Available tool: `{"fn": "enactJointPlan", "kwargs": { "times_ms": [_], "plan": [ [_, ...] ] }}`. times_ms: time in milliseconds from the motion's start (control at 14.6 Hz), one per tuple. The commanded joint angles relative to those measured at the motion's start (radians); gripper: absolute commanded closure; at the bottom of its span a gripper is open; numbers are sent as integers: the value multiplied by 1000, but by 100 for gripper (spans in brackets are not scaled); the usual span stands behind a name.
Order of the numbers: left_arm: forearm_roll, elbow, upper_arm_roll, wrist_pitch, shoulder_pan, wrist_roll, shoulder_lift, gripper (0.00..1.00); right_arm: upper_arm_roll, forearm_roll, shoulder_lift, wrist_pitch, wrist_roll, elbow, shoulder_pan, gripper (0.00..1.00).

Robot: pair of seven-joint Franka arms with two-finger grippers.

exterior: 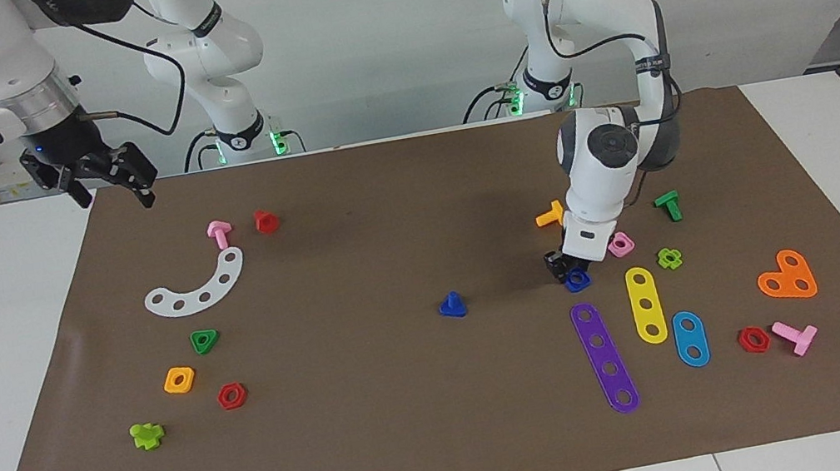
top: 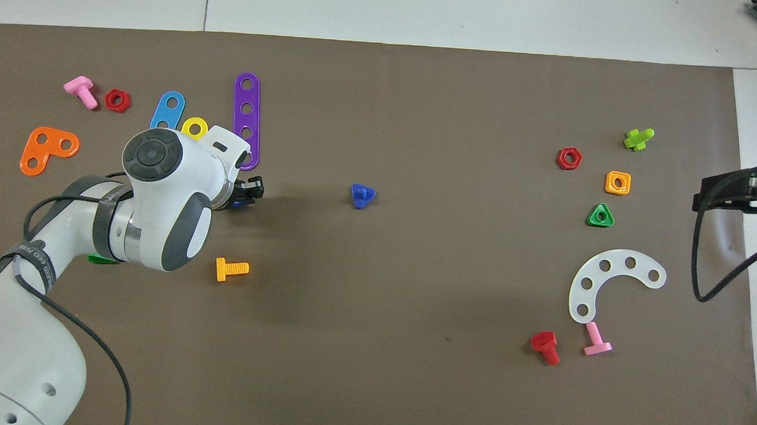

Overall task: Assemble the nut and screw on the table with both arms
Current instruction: 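Grasp the blue square nut with the left gripper and lift it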

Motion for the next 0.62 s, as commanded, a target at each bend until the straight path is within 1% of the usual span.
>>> {"fn": "enactJointPlan", "kwargs": {
  "times_ms": [0, 206, 343, 548],
  "plan": [
    [-6, -29, 16, 31, -18, -1, -15, 64, -5, 15, -12, -12, -10, -12, -3, 0],
    [-2, -29, 16, 34, -18, 2, -15, 71, -3, 15, -12, -13, -16, -12, -1, 0],
    [1, -24, 16, 34, -17, 4, -15, 74, -2, 15, -12, -13, -17, -12, 2, 0],
    [3, 25, 14, 24, -28, 4, -4, 75, -2, 15, -14, -13, -17, -12, 6, 0]
  ]
}}
